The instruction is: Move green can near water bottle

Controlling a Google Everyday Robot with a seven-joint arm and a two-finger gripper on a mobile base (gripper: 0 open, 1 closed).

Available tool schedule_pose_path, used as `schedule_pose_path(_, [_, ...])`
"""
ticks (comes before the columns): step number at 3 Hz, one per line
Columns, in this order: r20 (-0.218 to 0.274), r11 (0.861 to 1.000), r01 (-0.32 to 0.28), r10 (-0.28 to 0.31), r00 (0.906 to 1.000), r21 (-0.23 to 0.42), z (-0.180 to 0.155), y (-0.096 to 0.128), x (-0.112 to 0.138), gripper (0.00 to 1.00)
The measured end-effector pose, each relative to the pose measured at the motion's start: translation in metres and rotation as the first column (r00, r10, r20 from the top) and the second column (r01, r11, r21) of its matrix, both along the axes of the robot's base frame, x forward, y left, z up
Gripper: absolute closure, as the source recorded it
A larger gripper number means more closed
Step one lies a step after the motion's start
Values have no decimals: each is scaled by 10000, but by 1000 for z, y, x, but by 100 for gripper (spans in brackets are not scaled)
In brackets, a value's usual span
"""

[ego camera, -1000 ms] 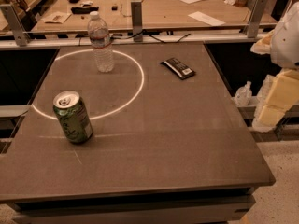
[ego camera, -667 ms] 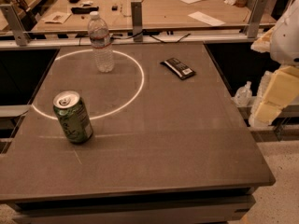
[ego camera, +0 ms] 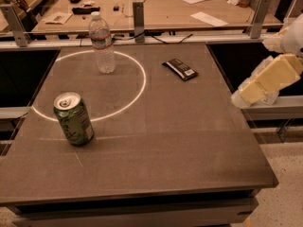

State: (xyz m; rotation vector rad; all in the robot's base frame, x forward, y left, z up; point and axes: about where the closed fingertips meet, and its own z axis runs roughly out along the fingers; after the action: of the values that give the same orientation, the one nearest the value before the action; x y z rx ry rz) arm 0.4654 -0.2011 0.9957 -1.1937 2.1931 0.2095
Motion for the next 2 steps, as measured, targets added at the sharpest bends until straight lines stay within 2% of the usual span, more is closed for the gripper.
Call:
schedule_pose_path(1, [749, 9803, -67, -83, 9972, 1973, -6, 16, 15, 0])
schedule_pose_path(2, [1318, 9276, -1189, 763, 9883, 3542, -4, 58, 12, 0])
